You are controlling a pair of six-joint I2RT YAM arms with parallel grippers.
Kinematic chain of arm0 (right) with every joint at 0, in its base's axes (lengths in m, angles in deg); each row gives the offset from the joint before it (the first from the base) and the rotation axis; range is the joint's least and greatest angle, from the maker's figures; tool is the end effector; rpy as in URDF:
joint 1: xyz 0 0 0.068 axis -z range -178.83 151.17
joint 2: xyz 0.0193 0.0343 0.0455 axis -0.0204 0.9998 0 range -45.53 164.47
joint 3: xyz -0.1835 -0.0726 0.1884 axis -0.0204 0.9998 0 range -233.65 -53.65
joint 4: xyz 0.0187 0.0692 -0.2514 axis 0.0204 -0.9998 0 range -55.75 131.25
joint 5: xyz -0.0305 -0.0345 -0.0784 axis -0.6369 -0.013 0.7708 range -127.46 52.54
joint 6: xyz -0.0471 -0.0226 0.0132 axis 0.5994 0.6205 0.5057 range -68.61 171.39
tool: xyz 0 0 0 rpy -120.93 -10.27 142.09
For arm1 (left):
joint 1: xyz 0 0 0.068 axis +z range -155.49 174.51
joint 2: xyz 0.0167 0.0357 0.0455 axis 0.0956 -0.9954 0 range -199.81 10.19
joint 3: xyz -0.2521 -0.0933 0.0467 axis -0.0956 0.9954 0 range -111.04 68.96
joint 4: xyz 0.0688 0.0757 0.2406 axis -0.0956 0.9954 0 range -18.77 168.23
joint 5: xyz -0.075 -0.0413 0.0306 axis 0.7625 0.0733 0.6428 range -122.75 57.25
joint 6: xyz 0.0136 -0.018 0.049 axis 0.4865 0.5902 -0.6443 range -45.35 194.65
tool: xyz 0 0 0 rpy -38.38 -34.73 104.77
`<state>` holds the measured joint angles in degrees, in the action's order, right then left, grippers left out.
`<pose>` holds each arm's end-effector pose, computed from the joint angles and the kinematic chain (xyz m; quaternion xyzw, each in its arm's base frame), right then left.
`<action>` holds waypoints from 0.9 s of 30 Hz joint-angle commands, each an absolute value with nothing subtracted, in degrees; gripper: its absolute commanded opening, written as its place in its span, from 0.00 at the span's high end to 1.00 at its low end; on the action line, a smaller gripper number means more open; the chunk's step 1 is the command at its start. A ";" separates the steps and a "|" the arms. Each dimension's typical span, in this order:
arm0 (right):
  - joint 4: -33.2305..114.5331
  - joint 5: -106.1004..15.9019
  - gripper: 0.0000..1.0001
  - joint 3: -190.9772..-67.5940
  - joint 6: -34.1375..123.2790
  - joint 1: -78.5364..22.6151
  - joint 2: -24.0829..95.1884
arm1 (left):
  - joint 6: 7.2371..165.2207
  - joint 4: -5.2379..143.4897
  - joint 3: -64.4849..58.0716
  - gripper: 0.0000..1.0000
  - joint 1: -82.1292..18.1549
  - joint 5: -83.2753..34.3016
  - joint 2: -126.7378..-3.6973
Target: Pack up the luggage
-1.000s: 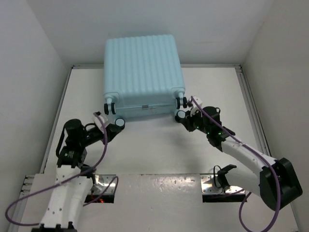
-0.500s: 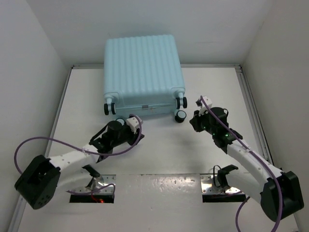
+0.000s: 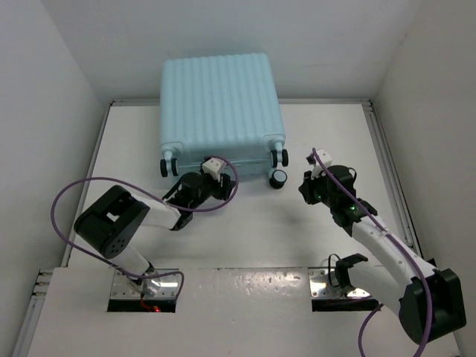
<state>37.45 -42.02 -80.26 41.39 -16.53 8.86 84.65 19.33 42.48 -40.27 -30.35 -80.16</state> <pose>0.1937 0.0648 0.2098 -0.0780 0.8689 0.1505 0.4651 0.2378 -0.1669 0.1613 0.1796 0.7559 -0.2548 0.5758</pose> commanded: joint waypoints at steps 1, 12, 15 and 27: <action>37.38 -42.29 0.86 -82.21 42.51 -15.36 8.09 | 85.29 7.61 40.22 0.38 -39.50 -27.13 -81.57; 36.24 -43.79 0.86 -81.95 42.42 -13.95 8.70 | 84.67 0.31 37.06 0.38 -40.03 -24.13 -87.81; 35.98 -43.79 0.86 -81.95 42.33 -14.04 8.61 | 85.28 -0.40 36.53 0.38 -40.56 -25.37 -88.51; 34.92 -45.19 0.86 -80.72 41.19 -14.04 7.65 | 66.58 -5.50 40.57 0.40 -52.58 -13.51 -80.88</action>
<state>34.57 -44.18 -80.26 41.95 -14.23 8.86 75.80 2.26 39.16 -48.45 -21.07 -86.04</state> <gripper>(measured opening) 0.144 0.611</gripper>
